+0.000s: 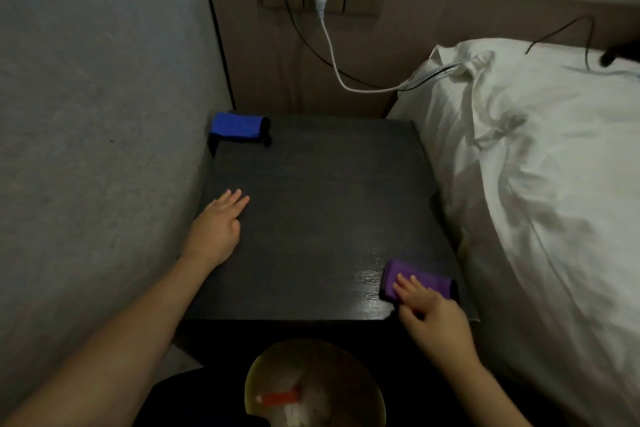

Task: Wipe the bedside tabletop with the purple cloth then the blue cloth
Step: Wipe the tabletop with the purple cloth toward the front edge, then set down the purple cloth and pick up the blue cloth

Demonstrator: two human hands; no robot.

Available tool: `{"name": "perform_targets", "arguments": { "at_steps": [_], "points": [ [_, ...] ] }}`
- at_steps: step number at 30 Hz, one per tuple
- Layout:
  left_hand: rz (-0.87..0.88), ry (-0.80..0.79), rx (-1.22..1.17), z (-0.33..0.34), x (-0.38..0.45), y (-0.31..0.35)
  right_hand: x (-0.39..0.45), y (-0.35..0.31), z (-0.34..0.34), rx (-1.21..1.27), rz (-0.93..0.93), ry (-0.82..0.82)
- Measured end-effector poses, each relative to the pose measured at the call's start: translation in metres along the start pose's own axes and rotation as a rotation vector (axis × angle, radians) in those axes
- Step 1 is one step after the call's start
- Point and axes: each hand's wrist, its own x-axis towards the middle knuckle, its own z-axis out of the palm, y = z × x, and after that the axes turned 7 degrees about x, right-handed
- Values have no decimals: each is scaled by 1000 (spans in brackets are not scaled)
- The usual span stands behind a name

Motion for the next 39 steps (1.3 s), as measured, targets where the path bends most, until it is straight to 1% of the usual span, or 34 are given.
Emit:
{"name": "perform_targets", "arguments": {
  "at_steps": [3,6,9,14,17,20,27,31,35,36,37,39],
  "points": [
    [-7,-1,-5,-2,-1,1,-5,-5,2,1,-9,-18],
    [-5,-4,-8,-2,0,0,10,-3,-2,13,-14,-67],
    [-7,-6,-8,-1,2,-1,39,-14,0,-3,-34,-78],
    [15,-10,-2,2,3,-6,101,-51,13,-65,-99,-84],
    [-6,-23,6,0,6,-6,132,-75,21,-90,-135,-86],
    [-32,93,41,-4,24,-3,160,-94,28,-105,-163,-102],
    [-64,124,27,-25,115,1,216,-126,45,-142,-225,-120],
    [-97,47,113,-27,165,-8,243,-141,52,-153,-220,-147],
    [-111,-128,142,-19,187,-23,272,-152,59,-199,-252,-140],
    [-116,-149,133,-16,186,-25,278,-154,60,-202,-256,-134],
    [-120,-139,119,-12,182,-26,285,-157,61,-197,-256,-126],
    [-120,-70,92,-6,171,-26,297,-162,62,-189,-255,-104]
  ]
}}
